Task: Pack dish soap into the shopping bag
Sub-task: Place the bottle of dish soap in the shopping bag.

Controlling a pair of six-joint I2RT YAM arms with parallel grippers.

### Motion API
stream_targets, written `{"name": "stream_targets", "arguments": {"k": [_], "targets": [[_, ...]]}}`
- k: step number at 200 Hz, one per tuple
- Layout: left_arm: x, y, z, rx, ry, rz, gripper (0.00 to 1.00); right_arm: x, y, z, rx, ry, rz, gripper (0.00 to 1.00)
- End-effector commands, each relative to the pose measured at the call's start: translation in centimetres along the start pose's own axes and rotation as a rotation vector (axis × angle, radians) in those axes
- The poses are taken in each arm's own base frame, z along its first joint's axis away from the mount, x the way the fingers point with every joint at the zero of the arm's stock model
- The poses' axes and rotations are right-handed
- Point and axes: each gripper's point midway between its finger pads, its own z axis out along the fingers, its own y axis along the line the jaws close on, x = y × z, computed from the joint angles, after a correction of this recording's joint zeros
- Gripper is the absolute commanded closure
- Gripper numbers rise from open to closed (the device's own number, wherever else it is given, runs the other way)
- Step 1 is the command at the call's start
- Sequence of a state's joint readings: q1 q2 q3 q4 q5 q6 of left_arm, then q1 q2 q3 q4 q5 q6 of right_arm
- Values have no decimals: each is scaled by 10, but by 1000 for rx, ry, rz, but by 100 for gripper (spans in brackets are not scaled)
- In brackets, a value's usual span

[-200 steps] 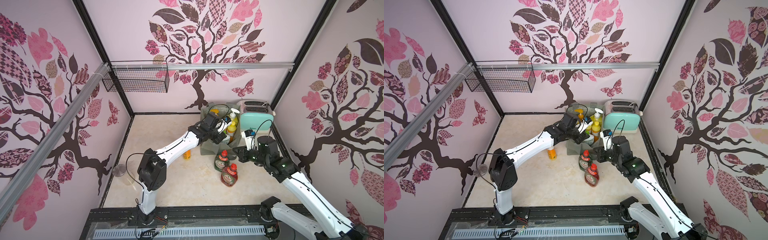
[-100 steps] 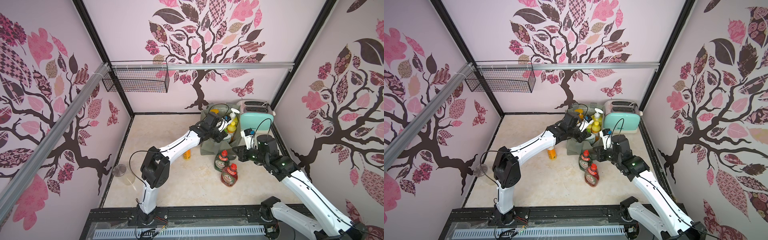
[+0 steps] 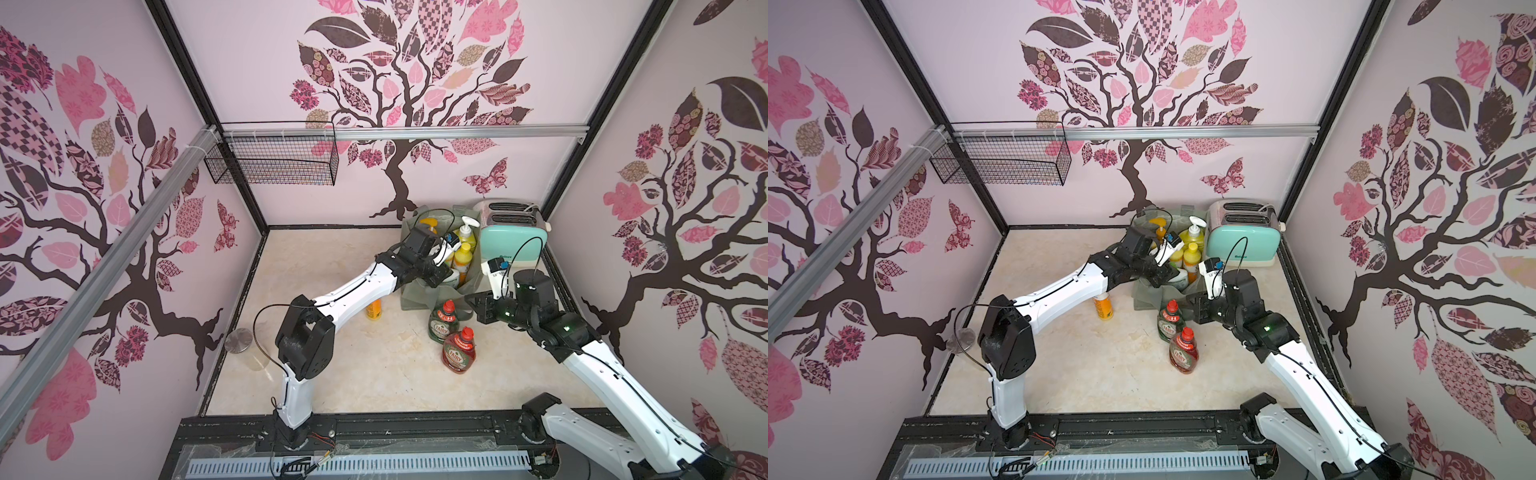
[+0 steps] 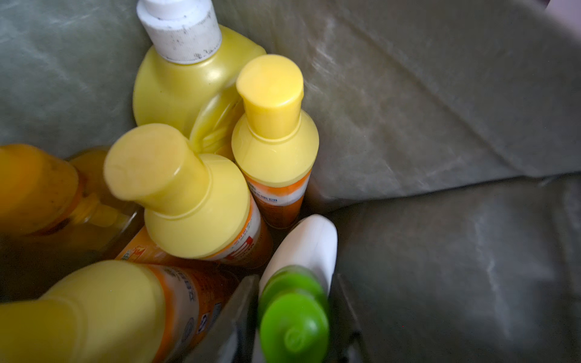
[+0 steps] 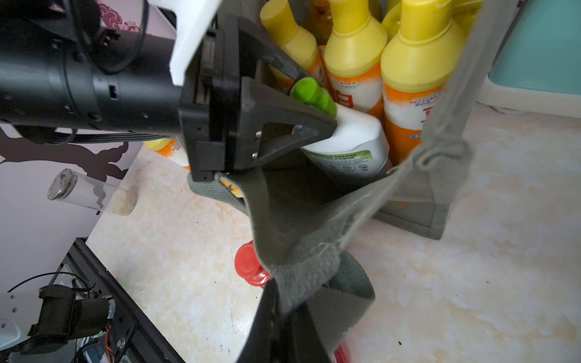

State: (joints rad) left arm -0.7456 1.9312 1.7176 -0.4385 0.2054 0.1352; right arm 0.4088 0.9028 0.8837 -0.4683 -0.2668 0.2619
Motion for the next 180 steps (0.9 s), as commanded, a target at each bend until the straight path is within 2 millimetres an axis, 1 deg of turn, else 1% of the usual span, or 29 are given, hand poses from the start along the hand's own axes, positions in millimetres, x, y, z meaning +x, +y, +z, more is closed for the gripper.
{"name": "stream_targets", "arguments": {"k": [1,18,26,54,80,98,115,125,144,154,165,174,180], "targets": [[-26,-2,-37,-3,-65,-19,43,-29,17,-18,-39,-82,-40,90],[-39,-7,-55,13,-98,-35,32,-26,15,-17,-35,-77,-40,87],[-44,-9,-64,20,-112,-42,29,-25,14,-16,-33,-75,-41,85],[-56,-13,-94,9,-150,-71,27,-22,12,-13,-24,-66,-41,81],[-57,-8,-123,-51,-180,-113,27,-21,11,-13,-22,-63,-42,79],[-50,-4,-141,-102,-177,-157,27,-19,10,-13,-19,-57,-44,79],[-37,10,-155,-199,-160,-227,27,-20,12,-14,-29,-58,-44,79],[-29,18,-162,-252,-152,-275,27,-25,16,-17,-43,-71,-42,78],[-12,34,-170,-310,-131,-377,26,-45,33,-30,-94,-118,-51,77],[-2,40,-169,-308,-121,-426,22,-59,44,-38,-127,-147,-63,75],[8,46,-166,-302,-113,-467,16,-74,54,-46,-156,-176,-80,73],[15,46,-162,-298,-98,-479,11,-85,61,-49,-175,-187,-97,70],[17,44,-161,-288,-93,-484,9,-92,66,-50,-185,-190,-107,68]]}}
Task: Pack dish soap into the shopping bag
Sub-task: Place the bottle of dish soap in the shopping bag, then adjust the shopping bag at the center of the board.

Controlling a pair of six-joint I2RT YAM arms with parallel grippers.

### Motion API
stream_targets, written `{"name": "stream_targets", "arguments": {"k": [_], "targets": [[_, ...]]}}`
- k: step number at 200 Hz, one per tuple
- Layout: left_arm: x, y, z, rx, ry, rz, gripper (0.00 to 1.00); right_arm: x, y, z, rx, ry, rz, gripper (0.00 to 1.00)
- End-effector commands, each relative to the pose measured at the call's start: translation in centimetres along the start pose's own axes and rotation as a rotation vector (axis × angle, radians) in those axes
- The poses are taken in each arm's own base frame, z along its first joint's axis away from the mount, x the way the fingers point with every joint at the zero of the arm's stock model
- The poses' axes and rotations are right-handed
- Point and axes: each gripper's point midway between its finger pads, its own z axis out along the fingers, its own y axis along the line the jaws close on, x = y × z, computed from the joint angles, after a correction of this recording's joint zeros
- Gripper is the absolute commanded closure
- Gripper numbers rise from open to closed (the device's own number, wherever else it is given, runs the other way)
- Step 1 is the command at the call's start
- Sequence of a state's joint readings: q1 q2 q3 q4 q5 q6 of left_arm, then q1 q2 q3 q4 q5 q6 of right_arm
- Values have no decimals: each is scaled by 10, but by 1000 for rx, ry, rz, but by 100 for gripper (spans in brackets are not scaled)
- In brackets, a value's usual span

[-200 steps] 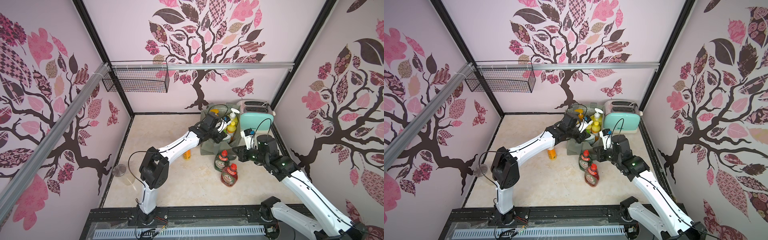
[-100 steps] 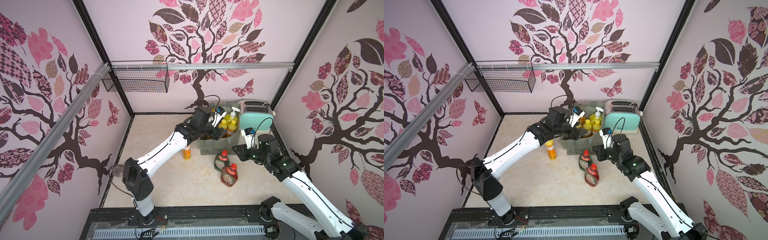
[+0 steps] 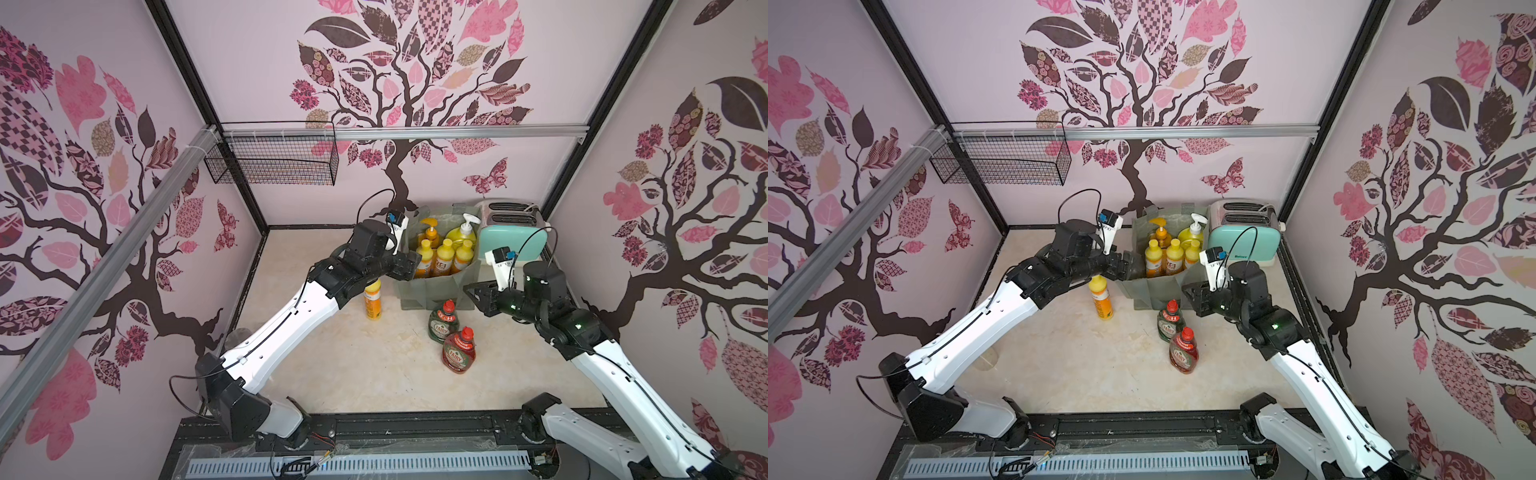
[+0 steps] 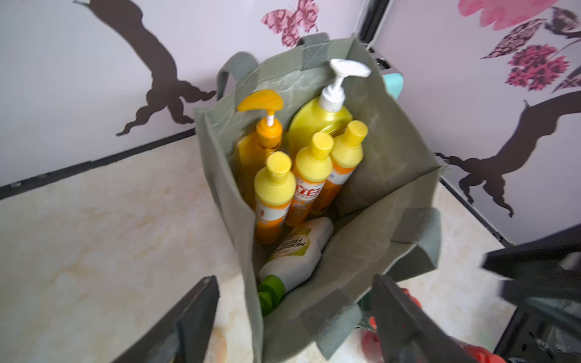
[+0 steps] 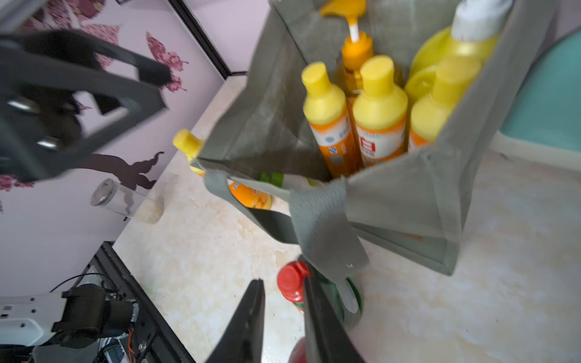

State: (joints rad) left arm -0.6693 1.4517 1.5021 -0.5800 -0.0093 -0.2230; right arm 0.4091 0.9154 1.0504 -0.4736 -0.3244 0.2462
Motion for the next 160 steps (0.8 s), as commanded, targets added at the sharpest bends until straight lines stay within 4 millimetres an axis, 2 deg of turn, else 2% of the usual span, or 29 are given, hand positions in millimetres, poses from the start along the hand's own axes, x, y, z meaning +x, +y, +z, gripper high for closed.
{"name": "stream_targets", "arguments": {"k": [1,29,61,80,101,140,160], "targets": [[21,12,6,-31,56,-90,9,-42,28,-11,-89,-72,-47,68],[36,8,16,2,93,-124,6,-63,32,13,-108,-34,-72,59],[52,4,28,32,142,-152,6,-59,13,57,-54,86,-82,57],[60,0,31,64,154,-167,6,-40,2,76,16,164,-111,57],[71,-4,33,95,167,-182,8,-11,-2,86,46,258,-127,57],[90,-10,33,129,195,-203,10,34,-13,78,111,344,-136,57],[97,-11,31,140,196,-218,16,50,-17,74,133,368,-143,55]]}}
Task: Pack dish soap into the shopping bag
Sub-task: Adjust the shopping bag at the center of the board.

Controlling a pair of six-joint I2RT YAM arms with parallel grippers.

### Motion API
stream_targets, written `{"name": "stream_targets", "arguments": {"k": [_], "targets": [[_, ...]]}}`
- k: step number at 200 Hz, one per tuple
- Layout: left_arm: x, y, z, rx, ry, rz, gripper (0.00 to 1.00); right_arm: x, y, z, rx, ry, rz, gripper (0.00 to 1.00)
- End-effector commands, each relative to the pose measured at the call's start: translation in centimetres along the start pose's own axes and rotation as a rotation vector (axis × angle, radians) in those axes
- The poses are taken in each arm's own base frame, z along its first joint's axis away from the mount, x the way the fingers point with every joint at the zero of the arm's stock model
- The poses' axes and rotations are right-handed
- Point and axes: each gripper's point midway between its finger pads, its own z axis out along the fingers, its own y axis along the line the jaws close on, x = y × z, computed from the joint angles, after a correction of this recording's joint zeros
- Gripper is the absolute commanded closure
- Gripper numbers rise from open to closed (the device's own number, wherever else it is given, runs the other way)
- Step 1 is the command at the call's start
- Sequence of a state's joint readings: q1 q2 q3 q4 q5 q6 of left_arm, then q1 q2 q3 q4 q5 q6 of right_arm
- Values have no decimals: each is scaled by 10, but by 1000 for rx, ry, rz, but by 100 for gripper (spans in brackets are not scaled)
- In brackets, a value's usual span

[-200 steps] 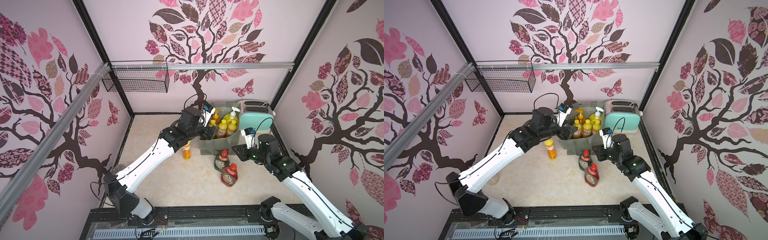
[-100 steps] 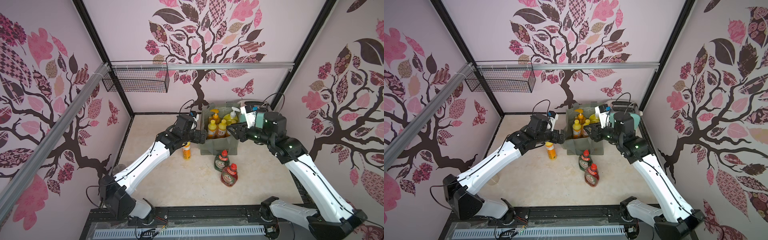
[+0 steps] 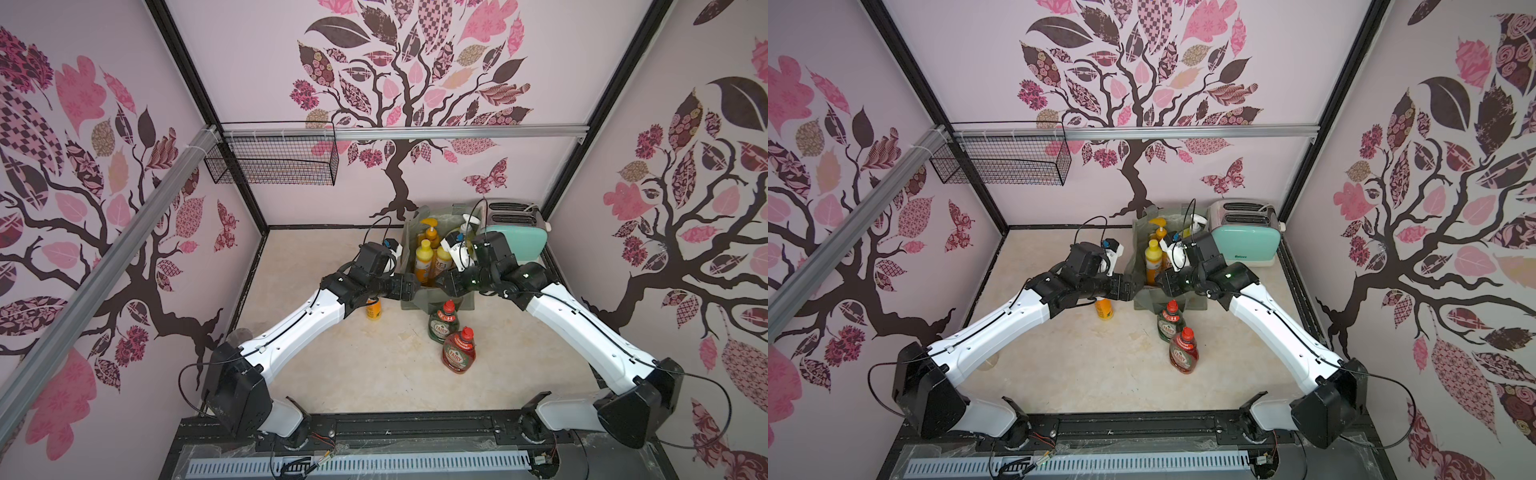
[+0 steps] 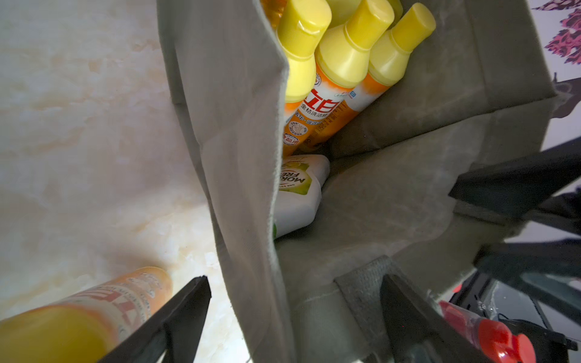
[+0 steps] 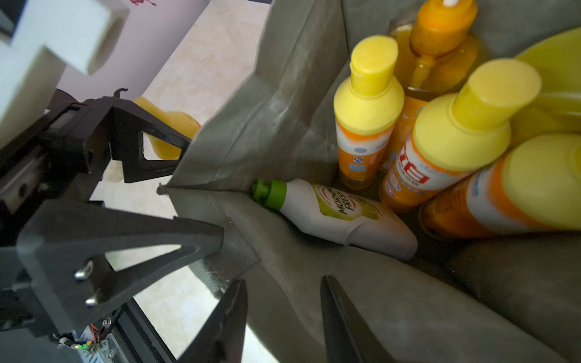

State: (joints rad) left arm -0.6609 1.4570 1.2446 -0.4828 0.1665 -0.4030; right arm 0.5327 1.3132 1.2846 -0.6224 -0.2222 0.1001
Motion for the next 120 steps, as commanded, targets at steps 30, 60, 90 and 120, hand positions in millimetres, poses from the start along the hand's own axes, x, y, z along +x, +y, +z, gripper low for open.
{"name": "stream_targets", "arguments": {"k": [30,60,90,120], "targets": [[16,-3,-3,51,-6,-34,35,38,-13,5,77,90,-8,54],[21,-5,-2,75,-12,-47,56,43,-15,11,94,115,-19,53],[24,-7,1,101,-15,-53,71,52,-12,17,93,145,-31,52],[28,-10,5,136,-19,-63,87,58,-11,20,97,168,-45,51]]}}
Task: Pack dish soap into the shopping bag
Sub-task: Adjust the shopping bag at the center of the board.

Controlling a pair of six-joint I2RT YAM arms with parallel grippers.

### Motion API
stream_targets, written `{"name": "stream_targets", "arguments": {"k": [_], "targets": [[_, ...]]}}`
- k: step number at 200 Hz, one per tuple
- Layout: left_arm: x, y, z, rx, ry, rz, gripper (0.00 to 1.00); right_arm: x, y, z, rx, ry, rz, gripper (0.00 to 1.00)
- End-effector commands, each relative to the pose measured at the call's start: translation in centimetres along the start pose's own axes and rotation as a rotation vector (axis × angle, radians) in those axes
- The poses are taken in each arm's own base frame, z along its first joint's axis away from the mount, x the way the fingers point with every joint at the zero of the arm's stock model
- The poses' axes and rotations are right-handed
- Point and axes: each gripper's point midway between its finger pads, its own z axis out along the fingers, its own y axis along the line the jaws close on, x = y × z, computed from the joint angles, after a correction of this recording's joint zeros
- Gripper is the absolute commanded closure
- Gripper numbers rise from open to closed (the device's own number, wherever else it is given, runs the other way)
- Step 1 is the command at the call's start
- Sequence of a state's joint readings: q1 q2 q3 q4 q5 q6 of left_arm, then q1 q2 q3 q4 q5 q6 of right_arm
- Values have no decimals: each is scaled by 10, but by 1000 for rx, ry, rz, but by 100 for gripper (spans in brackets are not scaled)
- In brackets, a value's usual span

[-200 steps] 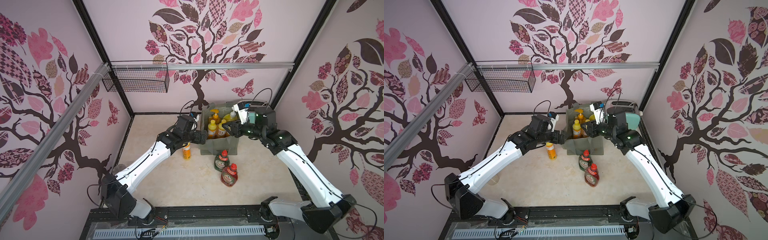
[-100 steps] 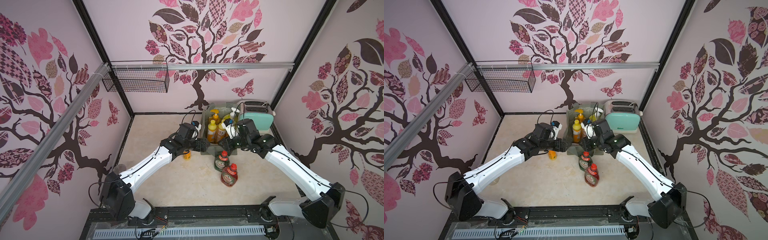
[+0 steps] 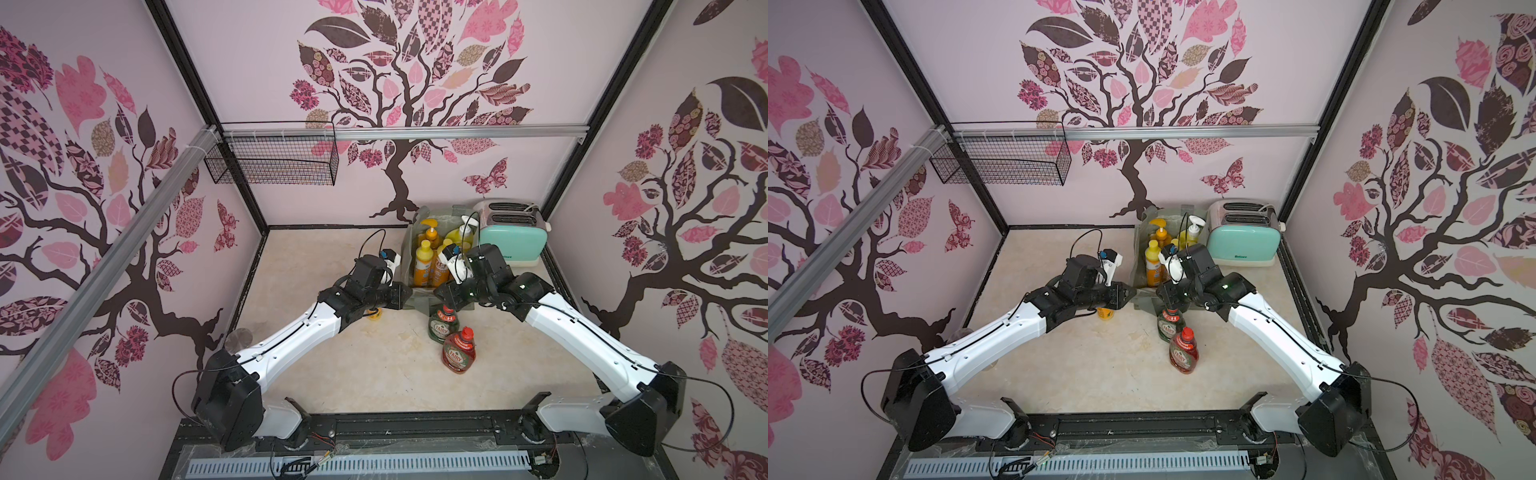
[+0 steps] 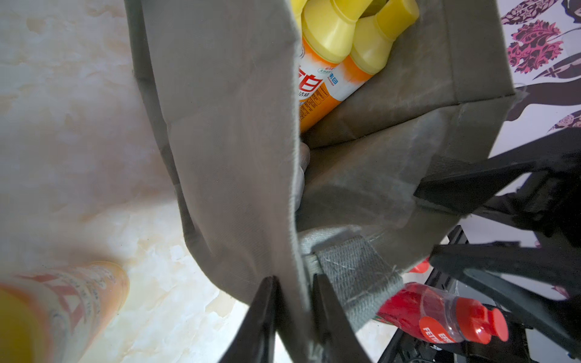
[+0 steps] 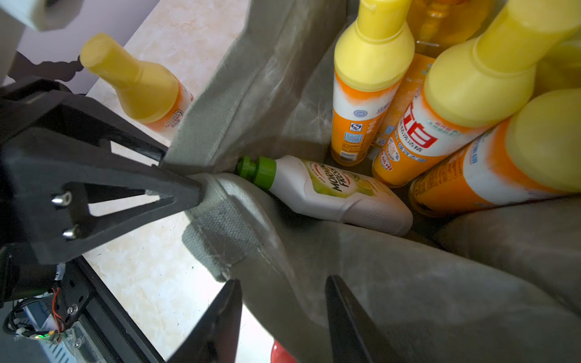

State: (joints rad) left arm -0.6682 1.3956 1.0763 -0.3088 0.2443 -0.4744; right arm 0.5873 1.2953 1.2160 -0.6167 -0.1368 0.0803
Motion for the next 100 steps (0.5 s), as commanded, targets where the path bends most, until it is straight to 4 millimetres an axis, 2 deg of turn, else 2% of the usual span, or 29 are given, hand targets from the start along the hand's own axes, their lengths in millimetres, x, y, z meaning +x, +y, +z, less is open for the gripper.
{"name": "stream_targets", "arguments": {"k": [1,30,66,100], "targets": [[7,-2,0,34,5,-11,88,34,-8,13,41,126,2,51],[9,-8,2,65,-5,-7,100,19,-9,12,54,97,-14,50],[7,-9,1,66,-14,3,100,-12,-4,18,41,57,-49,48],[12,-3,-2,30,-1,6,100,-19,-5,33,43,72,-61,47]]}}
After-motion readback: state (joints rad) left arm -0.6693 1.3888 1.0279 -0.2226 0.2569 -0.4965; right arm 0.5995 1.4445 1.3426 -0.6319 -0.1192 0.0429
